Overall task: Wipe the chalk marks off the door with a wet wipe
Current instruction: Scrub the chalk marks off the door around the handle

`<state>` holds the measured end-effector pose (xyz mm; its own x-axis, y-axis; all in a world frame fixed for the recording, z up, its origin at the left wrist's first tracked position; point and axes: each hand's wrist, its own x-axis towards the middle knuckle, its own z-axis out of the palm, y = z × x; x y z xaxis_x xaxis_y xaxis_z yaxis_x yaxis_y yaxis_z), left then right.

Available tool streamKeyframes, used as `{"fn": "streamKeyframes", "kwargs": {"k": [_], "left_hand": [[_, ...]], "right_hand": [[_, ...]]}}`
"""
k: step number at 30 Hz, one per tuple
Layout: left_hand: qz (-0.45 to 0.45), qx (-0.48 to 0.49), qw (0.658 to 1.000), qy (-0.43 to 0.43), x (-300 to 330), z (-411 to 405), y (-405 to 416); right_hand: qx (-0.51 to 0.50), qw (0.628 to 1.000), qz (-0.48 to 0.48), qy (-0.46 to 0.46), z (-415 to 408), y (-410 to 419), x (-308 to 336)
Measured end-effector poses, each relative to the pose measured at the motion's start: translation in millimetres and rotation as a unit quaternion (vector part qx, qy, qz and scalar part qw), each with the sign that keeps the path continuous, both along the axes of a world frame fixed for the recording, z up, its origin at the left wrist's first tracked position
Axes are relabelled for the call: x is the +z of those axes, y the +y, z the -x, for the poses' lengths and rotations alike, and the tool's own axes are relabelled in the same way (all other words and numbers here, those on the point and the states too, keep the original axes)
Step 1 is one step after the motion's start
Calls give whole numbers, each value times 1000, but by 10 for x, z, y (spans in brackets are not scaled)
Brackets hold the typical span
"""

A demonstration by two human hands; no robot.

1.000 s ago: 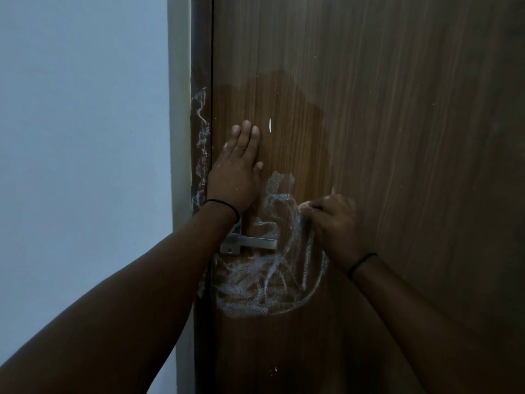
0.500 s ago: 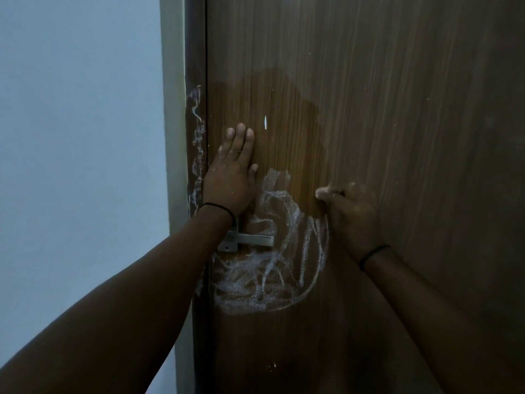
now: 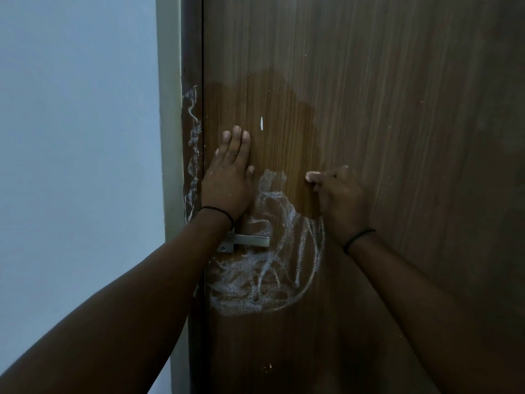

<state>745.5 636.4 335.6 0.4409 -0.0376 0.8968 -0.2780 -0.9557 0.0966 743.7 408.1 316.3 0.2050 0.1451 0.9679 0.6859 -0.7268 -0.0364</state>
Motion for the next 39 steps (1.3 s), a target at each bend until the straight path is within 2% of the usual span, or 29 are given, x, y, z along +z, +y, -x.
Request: {"fn": "streamKeyframes", "kwargs": {"k": [2, 6, 10, 12, 14, 18, 20, 24, 25, 28, 30, 36, 39], "left_hand": [[-2, -1, 1000, -1, -1, 1, 16], [-12, -7, 1000, -6, -5, 2, 58], [-15, -11, 1000, -3, -22, -22, 83], [-17, -15, 1000, -3, -20, -22, 95], [-21, -21, 1000, 5, -14, -6, 116], [-32, -24, 999, 19, -2, 21, 166], [-31, -23, 999, 12, -13, 14, 162], [-30, -22, 999, 16, -11, 13, 120], [-30, -23, 999, 21, -9, 10, 123], [-33, -21, 999, 23, -15, 31, 148], [-29, -20, 999, 15, -31, 27, 137], [-13, -22, 1000, 7, -82, -9, 85], [-10, -22, 1000, 8, -110, -16, 84]], "right_hand": [[5, 999, 47, -23, 8, 254, 93], [-19, 987, 157, -32, -22, 463, -137], [9, 997, 59, -52, -145, 387, -38], [9, 997, 43, -68, -182, 500, 143], [-7, 994, 81, -75, -142, 698, 183], [-9, 975, 210, -77, -63, 716, -132], [3, 978, 196, -76, -72, 533, -184], [-8, 994, 95, -62, -121, 503, 60], [-7, 992, 110, -59, -98, 587, 89], [7, 972, 231, -37, -49, 733, -68], [1, 965, 261, -12, -47, 568, -252], [27, 993, 111, -13, -123, 107, -292], [36, 994, 97, 19, -62, 284, -347]]}}
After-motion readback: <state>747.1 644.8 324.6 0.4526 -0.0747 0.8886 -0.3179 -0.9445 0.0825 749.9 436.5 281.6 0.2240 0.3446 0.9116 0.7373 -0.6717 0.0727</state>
